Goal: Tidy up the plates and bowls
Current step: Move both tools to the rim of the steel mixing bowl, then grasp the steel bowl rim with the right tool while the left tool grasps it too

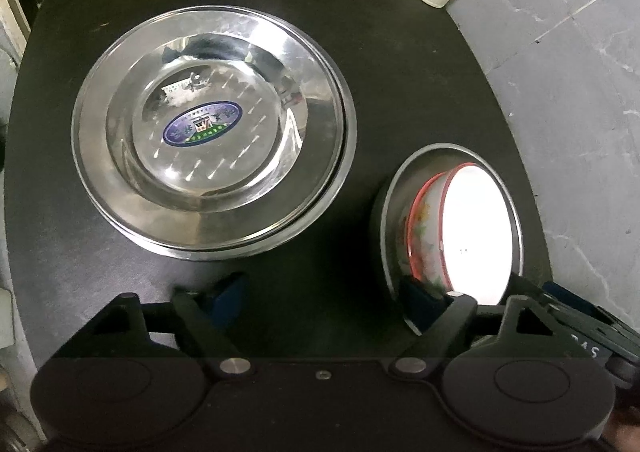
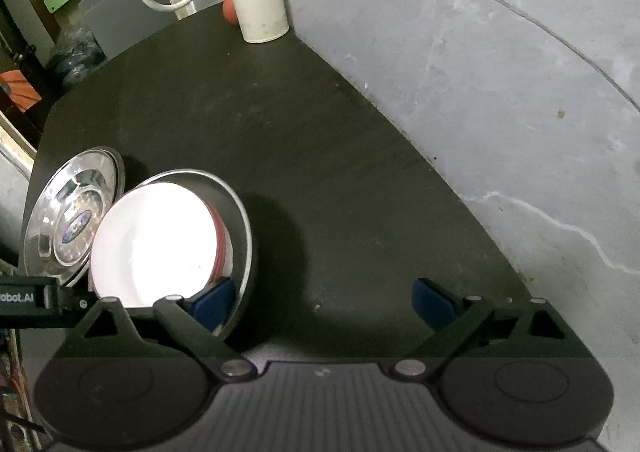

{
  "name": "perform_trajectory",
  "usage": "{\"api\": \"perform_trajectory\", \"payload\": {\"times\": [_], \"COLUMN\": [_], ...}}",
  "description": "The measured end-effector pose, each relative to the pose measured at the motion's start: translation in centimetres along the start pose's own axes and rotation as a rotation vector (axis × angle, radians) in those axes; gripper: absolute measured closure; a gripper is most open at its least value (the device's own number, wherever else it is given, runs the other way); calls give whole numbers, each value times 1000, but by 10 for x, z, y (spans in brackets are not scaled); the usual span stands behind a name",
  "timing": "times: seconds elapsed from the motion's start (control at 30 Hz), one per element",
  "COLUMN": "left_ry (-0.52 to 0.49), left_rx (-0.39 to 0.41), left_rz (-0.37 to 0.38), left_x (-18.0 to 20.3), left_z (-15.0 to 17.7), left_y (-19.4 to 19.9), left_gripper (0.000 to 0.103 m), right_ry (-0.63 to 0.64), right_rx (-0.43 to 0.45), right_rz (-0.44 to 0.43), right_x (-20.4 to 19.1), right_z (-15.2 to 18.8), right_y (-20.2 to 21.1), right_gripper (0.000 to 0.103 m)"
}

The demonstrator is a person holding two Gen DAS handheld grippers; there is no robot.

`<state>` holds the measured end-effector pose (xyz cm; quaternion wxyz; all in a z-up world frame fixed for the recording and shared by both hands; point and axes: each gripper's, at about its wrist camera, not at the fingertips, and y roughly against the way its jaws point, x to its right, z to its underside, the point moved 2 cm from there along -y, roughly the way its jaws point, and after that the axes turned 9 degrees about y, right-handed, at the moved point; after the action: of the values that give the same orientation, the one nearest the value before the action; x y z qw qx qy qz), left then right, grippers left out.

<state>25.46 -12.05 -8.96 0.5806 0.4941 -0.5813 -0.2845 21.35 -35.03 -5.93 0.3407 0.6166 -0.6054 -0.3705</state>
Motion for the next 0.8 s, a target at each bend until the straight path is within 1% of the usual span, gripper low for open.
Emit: {"api": "perform_trajectory", "payload": {"times": [0.03, 0.1, 0.13, 0.17, 0.2, 0.23, 0.3, 0.33, 0.37, 0.4, 0.43, 0.47, 0.5, 0.57, 0.63, 0.73, 0.8], "left_ry": [0, -4, -8, -14, -21, -27, -39, -44, -48, -51, -55, -59, -66, -80, -81, -84, -92], "left_rx": [1, 5, 8, 12, 14, 17, 19, 20, 21, 22, 24, 26, 29, 39, 45, 55, 62], "left_rz": [7, 20, 28, 36, 44, 56, 76, 84, 93, 102, 109, 116, 124, 123, 129, 137, 138], "left_x": [0, 2, 3, 5, 7, 8, 12, 13, 15, 16, 17, 18, 18, 21, 21, 19, 18], "left_z": [0, 0, 1, 1, 1, 2, 2, 3, 3, 3, 3, 3, 4, 5, 5, 5, 5], "left_y": [0, 0, 1, 1, 1, 1, 2, 2, 2, 2, 2, 2, 3, 2, 2, 1, 2], "left_gripper": [25, 34, 37, 43, 49, 53, 64, 66, 71, 75, 77, 81, 85, 85, 85, 85, 85], "right_ry": [-1, -2, -2, 3, 9, 18, 27, 29, 31, 39, 45, 49, 52, 58, 61, 27, 1], "right_rx": [-1, 1, 6, 12, 17, 23, 34, 42, 48, 54, 58, 61, 65, 71, 72, 61, 51], "right_rz": [-3, -17, -30, -42, -51, -60, -83, -104, -121, -130, -135, -142, -156, -173, -183, -209, -219], "right_x": [0, 1, 1, 0, 0, -2, -4, -4, -5, -7, -8, -9, -10, -11, -12, -10, -6], "right_z": [0, 1, 1, 2, 2, 2, 2, 3, 3, 4, 4, 4, 5, 5, 4, 6, 7], "right_y": [-1, -3, -2, -1, -1, 0, 3, 4, 5, 6, 7, 8, 8, 9, 9, 7, 3], "right_gripper": [6, 10, 14, 19, 21, 26, 33, 41, 48, 50, 54, 59, 62, 71, 74, 73, 69]}}
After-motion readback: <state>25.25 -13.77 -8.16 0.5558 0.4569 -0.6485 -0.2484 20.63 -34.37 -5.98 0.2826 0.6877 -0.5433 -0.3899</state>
